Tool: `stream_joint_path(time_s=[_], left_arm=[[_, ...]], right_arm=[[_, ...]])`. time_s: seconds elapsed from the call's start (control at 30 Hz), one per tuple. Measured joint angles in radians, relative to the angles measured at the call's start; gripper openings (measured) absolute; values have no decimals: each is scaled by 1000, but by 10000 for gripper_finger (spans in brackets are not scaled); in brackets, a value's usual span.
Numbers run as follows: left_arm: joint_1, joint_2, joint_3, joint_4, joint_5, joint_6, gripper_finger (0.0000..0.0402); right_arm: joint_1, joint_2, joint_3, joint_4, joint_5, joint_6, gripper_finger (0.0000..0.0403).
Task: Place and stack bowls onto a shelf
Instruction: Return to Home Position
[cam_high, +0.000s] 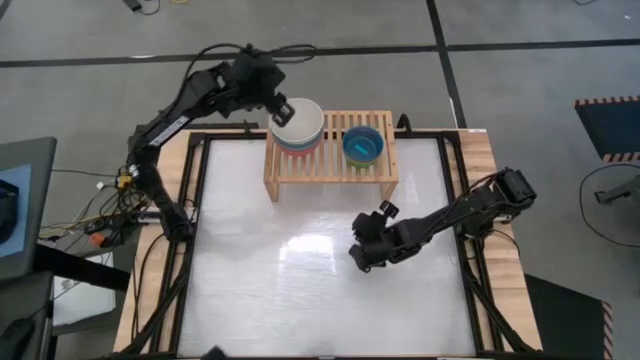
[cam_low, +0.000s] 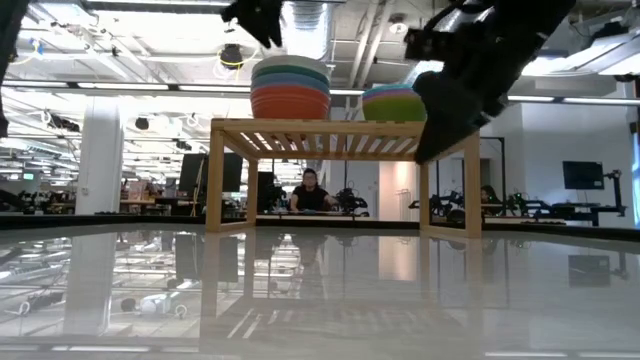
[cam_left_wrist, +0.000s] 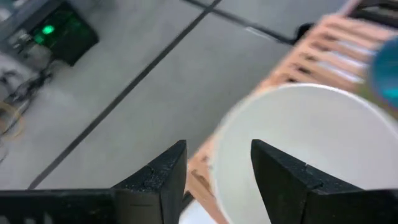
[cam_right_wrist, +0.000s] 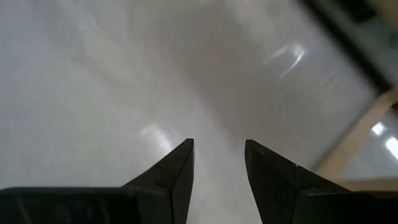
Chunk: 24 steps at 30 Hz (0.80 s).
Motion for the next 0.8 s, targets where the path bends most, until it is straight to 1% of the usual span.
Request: stream_joint_path(time_s=[0.1, 0.2, 0.3, 0.4, 0.47, 0.53, 0.63, 0.73, 0.8], left_arm=[[-54, -94, -116, 42, 29, -5, 148], [-127, -231, -325, 189, 46, -7, 120], [-225, -392, -593, 396, 72, -20, 90], [-352, -546, -880, 659, 85, -22, 65], [-438, -634, -1057, 848, 88, -14, 52], [-519, -711, -1208, 1021, 87, 12, 41], [-620, -809, -1398, 1251, 83, 45, 28], [-700, -885, -1557, 1424, 81, 78, 17], [-737, -926, -1639, 1519, 72, 99, 12]], right_arm=[[38, -22, -2, 0, 61, 0, 168], [76, -52, -1, -4, 84, -9, 166], [118, -110, -1, 6, 110, -38, 158], [156, -182, -1, 19, 152, -62, 146], [172, -239, -1, 51, 172, -115, 135], [180, -298, -1, 103, 185, -202, 119], [178, -392, -8, 194, 175, -355, 87], [156, -501, -61, 333, 93, -503, 47], [138, -584, -133, 451, 39, -588, 21]])
